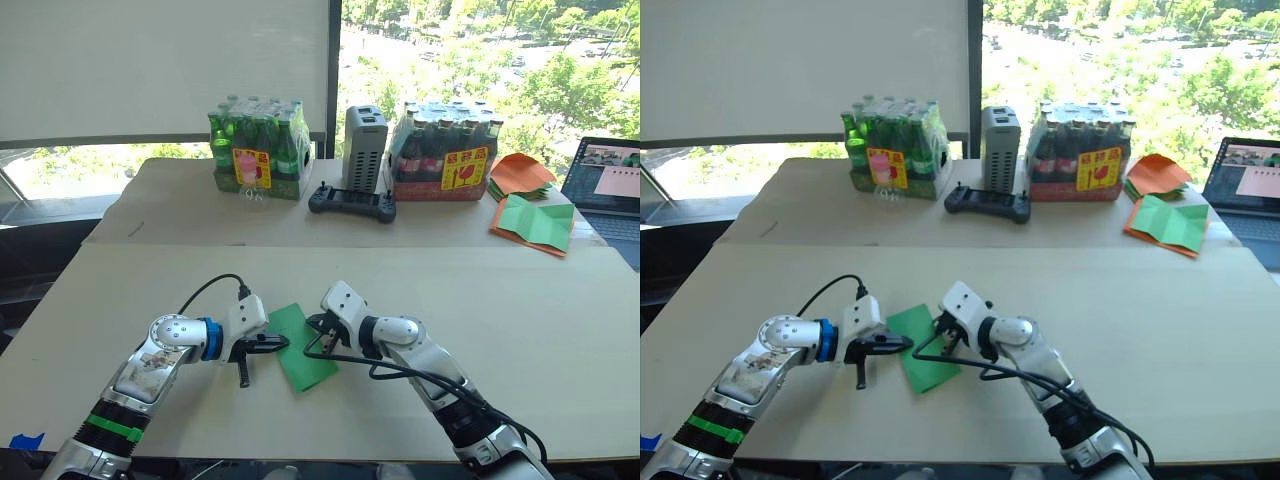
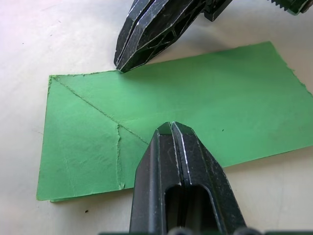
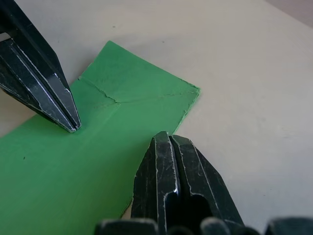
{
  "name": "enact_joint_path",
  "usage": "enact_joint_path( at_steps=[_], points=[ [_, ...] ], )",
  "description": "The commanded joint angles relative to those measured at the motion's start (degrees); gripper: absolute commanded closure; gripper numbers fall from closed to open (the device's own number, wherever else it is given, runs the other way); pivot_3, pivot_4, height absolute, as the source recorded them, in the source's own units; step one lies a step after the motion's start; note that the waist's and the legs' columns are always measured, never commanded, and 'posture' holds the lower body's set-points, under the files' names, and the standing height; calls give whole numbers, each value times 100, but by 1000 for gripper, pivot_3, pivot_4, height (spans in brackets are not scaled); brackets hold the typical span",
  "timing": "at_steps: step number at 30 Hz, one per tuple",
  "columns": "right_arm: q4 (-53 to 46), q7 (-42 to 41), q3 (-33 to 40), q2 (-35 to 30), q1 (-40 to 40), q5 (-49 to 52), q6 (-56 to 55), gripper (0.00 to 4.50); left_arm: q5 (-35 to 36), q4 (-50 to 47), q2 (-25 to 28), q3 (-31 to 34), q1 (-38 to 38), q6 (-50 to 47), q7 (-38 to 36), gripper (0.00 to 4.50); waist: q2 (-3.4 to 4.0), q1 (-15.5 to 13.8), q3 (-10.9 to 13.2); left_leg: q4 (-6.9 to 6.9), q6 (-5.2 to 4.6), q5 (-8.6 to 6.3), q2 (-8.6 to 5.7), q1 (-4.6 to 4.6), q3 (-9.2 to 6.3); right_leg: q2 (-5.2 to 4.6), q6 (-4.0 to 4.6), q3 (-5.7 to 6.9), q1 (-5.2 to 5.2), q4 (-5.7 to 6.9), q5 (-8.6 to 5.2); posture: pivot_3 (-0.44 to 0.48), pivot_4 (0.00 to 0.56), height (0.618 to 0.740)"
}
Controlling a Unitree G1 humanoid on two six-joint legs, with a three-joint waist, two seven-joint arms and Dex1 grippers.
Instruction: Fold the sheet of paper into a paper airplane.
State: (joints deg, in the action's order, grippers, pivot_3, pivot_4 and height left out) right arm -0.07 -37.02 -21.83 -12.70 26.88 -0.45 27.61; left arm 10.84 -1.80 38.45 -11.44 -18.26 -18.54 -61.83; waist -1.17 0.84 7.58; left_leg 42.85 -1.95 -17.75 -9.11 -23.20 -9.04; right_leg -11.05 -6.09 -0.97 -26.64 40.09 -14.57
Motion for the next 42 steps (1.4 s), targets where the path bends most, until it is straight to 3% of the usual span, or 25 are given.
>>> enact_joint_path(
  at_steps=[1, 20, 42],
  points=[
    [-415, -13, 251, 92, 107, 244, -86, 4487, -136, 78, 17, -129, 7, 7, -19, 4500, 0, -1, 0, 0, 0, 0, -1, -2, 0, 0, 0, 0, -2, 0, 0, 0, 150, 675],
    [-430, -107, -198, -238, -257, 58, 240, 4487, -144, 109, -6, -136, -20, 42, -20, 4500, 0, -2, 0, 1, 0, 0, -1, -7, 0, -1, 0, 0, -5, 0, 0, 0, 150, 675],
    [-1653, -314, -240, -925, -1160, 268, 862, 4487, -164, 143, 17, -178, -62, 71, -52, 4500, -1, -26, -1, 0, -2, -1, -1, -1, 0, -2, 0, 2, 6, -9, 0, 0, 150, 675]
  ],
)
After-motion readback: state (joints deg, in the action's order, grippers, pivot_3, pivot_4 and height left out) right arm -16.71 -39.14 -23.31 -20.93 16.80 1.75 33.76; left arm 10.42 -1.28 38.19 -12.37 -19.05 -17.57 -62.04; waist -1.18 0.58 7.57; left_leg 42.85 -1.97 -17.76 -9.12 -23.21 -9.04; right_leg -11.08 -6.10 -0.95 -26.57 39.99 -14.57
